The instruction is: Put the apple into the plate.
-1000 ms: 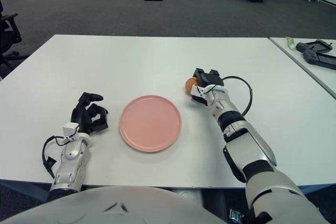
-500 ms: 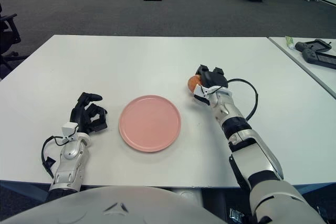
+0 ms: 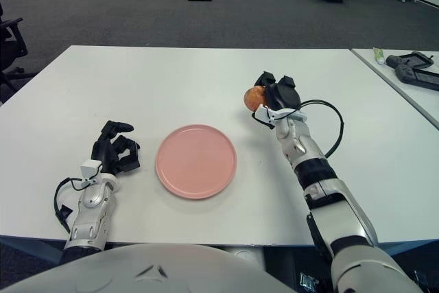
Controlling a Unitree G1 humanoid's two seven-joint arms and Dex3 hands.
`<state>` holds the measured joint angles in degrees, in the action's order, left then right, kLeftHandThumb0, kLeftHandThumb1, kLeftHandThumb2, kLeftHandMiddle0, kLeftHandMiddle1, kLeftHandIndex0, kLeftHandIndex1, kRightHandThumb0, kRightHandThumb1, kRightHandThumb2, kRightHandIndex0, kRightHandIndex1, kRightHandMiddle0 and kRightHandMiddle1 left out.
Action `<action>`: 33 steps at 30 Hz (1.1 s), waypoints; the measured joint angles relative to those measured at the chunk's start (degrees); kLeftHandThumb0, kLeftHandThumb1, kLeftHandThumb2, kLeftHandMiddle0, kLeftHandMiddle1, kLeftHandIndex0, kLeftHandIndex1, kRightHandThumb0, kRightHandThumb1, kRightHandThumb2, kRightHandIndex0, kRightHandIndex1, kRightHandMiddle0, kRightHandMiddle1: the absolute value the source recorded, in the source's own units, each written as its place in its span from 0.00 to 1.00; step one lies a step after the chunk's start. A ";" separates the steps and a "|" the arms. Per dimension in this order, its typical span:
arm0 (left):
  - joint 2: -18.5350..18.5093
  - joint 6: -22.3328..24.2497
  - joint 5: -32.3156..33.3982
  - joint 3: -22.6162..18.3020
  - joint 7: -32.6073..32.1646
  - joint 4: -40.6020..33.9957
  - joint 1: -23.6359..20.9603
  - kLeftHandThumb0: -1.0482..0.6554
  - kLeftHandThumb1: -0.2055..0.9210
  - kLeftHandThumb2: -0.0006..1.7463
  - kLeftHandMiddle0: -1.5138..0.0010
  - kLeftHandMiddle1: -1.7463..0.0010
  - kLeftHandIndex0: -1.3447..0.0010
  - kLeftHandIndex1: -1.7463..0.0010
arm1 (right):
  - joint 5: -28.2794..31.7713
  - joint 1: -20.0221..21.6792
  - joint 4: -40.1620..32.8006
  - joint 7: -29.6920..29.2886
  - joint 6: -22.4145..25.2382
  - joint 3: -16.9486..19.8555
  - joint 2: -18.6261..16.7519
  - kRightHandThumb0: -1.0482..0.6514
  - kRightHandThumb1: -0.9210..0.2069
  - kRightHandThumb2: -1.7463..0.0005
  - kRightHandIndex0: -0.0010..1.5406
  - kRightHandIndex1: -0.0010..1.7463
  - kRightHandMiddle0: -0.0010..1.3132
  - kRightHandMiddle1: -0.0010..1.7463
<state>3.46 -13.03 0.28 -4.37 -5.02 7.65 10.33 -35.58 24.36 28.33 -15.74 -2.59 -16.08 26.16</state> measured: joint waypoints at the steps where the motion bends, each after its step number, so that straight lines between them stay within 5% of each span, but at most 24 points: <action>1: 0.00 -0.03 0.00 0.00 0.00 0.00 0.00 0.61 0.37 0.83 0.55 0.00 0.65 0.01 | -0.02 -0.46 -1.07 -0.01 0.05 0.31 0.06 0.61 0.77 0.08 0.54 0.98 0.44 1.00; 17: 0.03 -0.73 0.06 -0.10 -0.01 0.39 0.08 0.61 0.36 0.84 0.54 0.00 0.63 0.02 | -0.37 -10.72 -29.58 5.05 2.80 3.04 -2.63 0.62 0.78 0.07 0.55 0.97 0.45 1.00; 33: 0.20 -1.88 0.12 -0.01 0.00 1.35 -0.10 0.61 0.34 0.85 0.54 0.00 0.62 0.01 | -2.10 -15.44 -40.09 10.68 -5.60 -2.63 -5.18 0.61 0.79 0.07 0.56 0.96 0.45 1.00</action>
<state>3.67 -14.92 0.40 -4.38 -5.02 9.00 10.23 -37.68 8.93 -11.75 -5.07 -8.20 -18.71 20.97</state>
